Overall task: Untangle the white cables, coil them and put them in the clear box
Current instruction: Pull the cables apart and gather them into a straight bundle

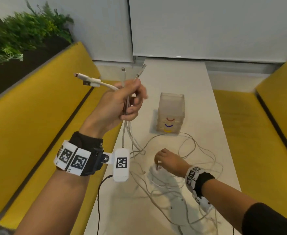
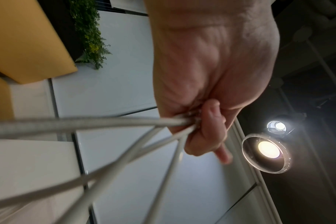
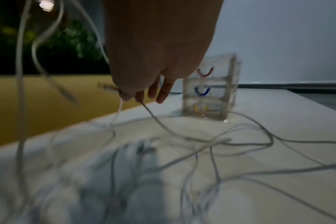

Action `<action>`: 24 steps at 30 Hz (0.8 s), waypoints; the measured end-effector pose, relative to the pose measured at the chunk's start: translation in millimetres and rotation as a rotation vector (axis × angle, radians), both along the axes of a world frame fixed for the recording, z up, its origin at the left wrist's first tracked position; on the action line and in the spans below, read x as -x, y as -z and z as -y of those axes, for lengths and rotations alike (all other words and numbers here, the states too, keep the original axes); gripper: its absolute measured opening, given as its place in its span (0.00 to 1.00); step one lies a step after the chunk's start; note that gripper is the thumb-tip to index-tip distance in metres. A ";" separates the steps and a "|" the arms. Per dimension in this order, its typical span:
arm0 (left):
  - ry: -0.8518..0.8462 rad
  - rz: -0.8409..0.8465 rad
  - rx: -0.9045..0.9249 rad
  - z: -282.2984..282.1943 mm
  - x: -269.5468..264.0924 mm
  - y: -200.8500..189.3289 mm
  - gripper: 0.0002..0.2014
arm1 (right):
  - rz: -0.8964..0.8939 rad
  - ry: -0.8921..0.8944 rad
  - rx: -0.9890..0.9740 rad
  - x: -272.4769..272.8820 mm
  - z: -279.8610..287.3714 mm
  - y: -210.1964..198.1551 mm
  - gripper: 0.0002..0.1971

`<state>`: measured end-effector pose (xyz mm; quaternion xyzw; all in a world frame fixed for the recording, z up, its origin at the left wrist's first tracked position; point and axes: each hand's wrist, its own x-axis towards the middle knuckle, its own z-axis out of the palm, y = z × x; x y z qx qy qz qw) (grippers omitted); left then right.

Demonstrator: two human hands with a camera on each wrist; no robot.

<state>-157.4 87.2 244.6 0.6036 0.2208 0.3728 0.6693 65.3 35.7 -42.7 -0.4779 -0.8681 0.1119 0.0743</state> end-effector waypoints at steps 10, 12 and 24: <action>-0.128 -0.190 -0.051 0.0 -30.6 39.7 0.03 | -0.888 0.607 -0.045 -13.2 -25.8 -147.7 0.12; -0.174 -0.202 -0.076 0.8 -42.2 53.7 0.02 | -0.954 0.497 -0.054 -3.6 -18.9 -180.1 0.13; -0.550 0.054 0.084 4.4 -76.8 55.6 0.20 | -0.811 0.329 0.137 4.1 14.3 -201.6 0.22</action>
